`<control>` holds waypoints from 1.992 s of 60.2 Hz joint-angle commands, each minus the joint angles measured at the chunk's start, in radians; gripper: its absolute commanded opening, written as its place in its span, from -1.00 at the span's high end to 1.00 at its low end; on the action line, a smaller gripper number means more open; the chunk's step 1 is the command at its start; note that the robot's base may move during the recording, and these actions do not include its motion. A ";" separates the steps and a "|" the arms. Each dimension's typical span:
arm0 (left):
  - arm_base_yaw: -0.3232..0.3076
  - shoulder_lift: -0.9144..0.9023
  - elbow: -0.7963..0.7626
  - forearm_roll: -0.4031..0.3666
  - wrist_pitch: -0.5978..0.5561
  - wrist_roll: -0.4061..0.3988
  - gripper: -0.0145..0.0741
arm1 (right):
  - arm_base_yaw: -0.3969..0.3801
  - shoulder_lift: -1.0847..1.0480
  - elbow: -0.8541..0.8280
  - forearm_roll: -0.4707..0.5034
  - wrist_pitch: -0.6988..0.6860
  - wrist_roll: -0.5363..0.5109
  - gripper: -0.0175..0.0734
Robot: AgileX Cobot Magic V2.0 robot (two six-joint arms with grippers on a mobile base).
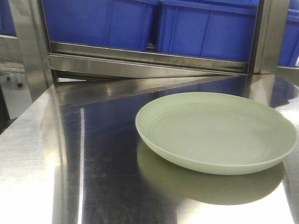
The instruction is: Place green plate on second shelf with right arm
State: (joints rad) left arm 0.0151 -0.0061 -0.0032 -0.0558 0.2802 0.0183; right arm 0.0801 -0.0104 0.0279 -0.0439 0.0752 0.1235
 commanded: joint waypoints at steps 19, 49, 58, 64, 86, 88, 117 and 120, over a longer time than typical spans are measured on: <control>-0.003 -0.021 0.040 -0.002 -0.080 0.000 0.39 | 0.000 -0.017 -0.006 0.002 -0.098 -0.008 0.50; -0.003 -0.021 0.040 -0.002 -0.080 0.000 0.39 | 0.000 0.461 -0.224 0.002 -0.158 -0.008 0.50; -0.003 -0.021 0.040 -0.002 -0.080 0.000 0.39 | 0.000 0.658 -0.339 0.013 -0.174 -0.004 0.50; -0.003 -0.021 0.040 -0.002 -0.080 0.000 0.39 | 0.000 0.785 -0.424 0.044 -0.144 0.035 0.50; -0.003 -0.021 0.040 -0.002 -0.080 0.000 0.39 | 0.004 1.147 -0.673 0.112 0.011 0.053 0.24; -0.003 -0.021 0.040 -0.002 -0.080 0.000 0.39 | 0.006 1.172 -0.690 0.130 0.027 0.053 0.12; -0.003 -0.021 0.040 -0.002 -0.080 0.000 0.39 | 0.091 1.387 -0.839 0.198 0.215 0.053 -0.39; -0.003 -0.021 0.040 -0.002 -0.080 0.000 0.39 | 0.094 1.398 -0.849 0.202 0.220 0.053 -0.39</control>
State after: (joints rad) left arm 0.0151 -0.0061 -0.0032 -0.0558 0.2802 0.0183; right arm 0.1689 1.3957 -0.7719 0.1431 0.3295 0.1789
